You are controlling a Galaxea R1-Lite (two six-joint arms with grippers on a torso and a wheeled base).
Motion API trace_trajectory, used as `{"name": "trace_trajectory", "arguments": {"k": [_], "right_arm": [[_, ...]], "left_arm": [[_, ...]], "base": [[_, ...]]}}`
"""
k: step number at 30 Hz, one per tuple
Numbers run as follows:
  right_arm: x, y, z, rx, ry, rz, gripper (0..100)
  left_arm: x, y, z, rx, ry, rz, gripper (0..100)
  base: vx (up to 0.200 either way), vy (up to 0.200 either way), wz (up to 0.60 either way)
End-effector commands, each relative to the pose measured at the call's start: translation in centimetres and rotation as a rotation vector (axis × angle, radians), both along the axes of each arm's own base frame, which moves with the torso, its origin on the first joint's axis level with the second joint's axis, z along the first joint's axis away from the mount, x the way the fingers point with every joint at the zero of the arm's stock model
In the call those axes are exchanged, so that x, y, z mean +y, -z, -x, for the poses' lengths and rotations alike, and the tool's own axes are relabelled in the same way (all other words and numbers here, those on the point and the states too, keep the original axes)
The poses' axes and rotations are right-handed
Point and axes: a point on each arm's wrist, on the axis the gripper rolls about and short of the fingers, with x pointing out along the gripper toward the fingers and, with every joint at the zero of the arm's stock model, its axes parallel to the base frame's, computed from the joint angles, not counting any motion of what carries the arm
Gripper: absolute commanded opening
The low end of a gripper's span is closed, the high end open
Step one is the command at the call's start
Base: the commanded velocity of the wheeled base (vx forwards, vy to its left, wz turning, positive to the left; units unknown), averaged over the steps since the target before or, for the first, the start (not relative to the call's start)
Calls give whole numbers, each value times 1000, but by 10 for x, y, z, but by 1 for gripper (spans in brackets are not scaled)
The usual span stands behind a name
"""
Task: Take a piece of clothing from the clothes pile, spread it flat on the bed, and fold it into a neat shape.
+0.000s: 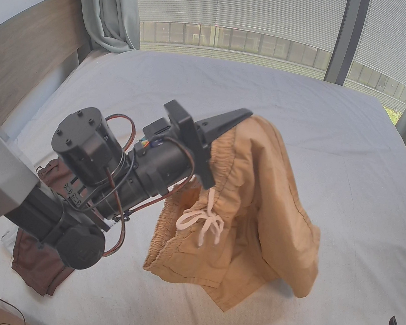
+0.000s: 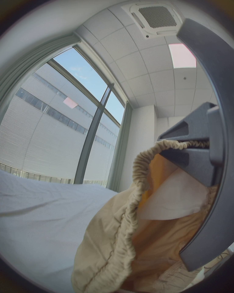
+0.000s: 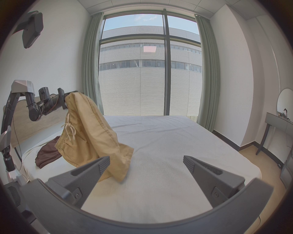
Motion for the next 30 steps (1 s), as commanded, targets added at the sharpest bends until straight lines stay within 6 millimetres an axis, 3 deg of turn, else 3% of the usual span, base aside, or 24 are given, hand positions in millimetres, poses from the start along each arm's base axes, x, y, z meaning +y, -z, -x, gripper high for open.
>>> {"name": "trace_trajectory", "arguments": {"k": [1,11,19,30], "right_arm": [[0,4,0,-1,0,0,100],[0,4,0,-1,0,0,100],[0,4,0,-1,0,0,100],[0,4,0,-3,0,0,100]], "left_arm": [[14,31,-3,2,-76,-129,0],[19,57,-6,-75,-139,-281,0],[45,85,-15,-142,-242,-463,0],[83,91,-17,-176,-324,-565,0]], "base": [[0,0,0],[0,0,0],[0,0,0],[0,0,0]]}}
